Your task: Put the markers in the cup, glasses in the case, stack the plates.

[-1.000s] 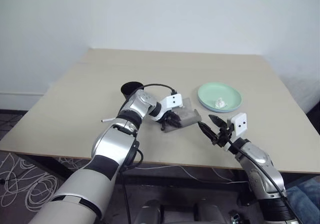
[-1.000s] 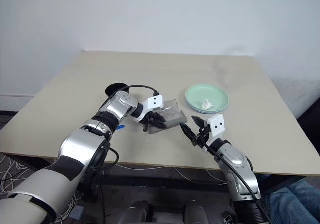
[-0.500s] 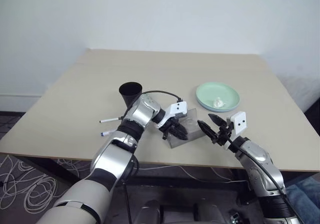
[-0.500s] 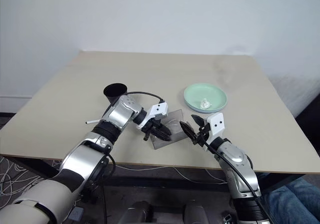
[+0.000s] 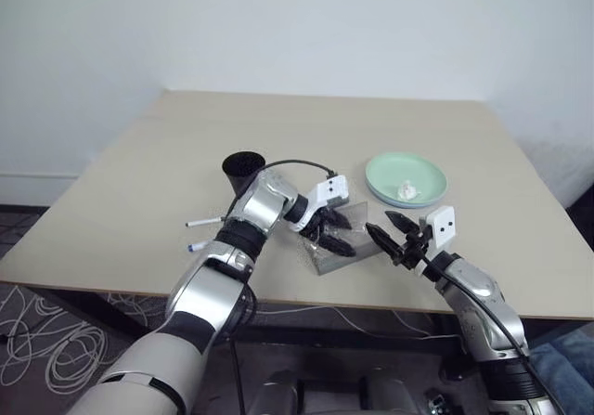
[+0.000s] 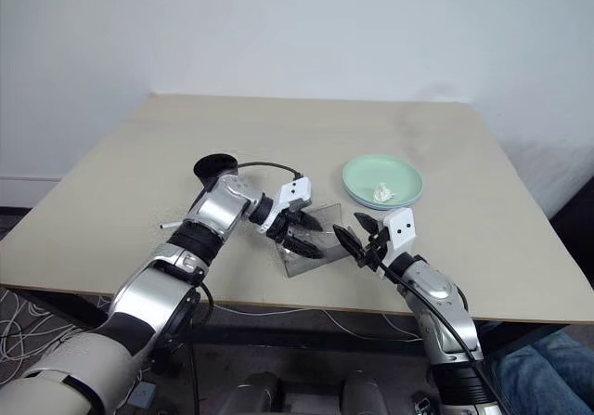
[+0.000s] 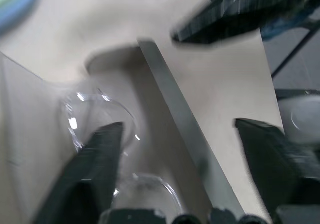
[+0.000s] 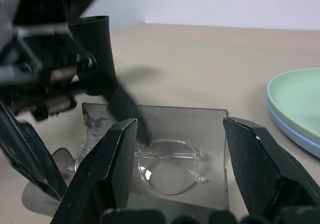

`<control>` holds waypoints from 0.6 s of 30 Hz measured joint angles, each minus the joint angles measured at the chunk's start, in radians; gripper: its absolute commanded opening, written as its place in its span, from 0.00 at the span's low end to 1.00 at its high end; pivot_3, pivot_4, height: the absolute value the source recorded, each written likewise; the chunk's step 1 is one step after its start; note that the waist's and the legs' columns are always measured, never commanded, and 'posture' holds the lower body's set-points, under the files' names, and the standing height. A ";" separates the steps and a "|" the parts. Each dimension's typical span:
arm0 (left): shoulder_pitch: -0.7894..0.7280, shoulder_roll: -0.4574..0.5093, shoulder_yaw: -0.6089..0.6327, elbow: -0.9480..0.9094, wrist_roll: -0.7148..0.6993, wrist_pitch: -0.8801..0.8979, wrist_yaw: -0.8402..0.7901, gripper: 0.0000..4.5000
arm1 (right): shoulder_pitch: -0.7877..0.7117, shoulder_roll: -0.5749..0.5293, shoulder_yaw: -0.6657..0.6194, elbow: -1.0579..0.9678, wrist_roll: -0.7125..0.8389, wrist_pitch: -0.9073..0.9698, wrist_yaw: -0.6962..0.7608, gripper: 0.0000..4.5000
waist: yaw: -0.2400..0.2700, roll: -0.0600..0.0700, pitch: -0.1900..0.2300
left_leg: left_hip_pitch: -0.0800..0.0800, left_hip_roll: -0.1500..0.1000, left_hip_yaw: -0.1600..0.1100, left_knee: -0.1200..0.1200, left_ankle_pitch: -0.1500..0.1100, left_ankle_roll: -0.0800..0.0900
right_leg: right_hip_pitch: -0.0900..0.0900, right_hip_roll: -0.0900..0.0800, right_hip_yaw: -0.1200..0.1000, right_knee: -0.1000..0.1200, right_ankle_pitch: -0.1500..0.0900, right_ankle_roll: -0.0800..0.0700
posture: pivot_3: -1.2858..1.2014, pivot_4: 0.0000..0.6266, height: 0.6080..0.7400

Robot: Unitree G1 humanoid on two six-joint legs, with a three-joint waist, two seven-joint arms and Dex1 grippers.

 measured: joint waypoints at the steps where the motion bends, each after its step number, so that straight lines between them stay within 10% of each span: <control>1: -0.017 0.000 0.007 0.011 -0.010 0.010 0.005 0.94 | -0.003 0.000 0.000 0.004 0.000 -0.001 0.001 0.66 | 0.000 0.000 0.000 | 0.000 0.000 0.000 0.000 0.000 0.000 | 0.000 0.000 0.000 0.000 0.000 0.000 | 0.52 0.00 1.00; 6: -0.125 0.012 0.044 0.115 -0.040 -0.030 0.088 0.90 | -0.023 0.001 0.001 0.015 -0.011 -0.010 0.000 0.66 | 0.000 0.000 0.000 | 0.000 0.000 0.000 0.000 0.000 0.000 | 0.000 0.000 0.000 0.000 0.000 0.000 | 0.52 0.00 1.00; 16: -0.188 0.072 0.011 0.428 0.115 -0.306 0.476 0.19 | -0.049 0.002 -0.026 0.042 -0.017 -0.036 -0.019 0.66 | 0.005 0.000 0.000 | 0.000 -0.001 0.000 0.000 0.000 0.000 | 0.000 0.000 0.000 -0.001 0.001 0.003 | 0.52 0.00 1.00; 18: -0.188 0.073 -0.021 0.450 0.159 -0.346 0.502 0.19 | -0.054 0.002 -0.026 0.042 -0.017 -0.036 -0.020 0.66 | 0.008 0.000 0.000 | -0.001 -0.001 0.000 0.000 0.000 0.000 | 0.000 0.000 0.000 -0.001 0.001 0.003 | 0.52 0.00 1.00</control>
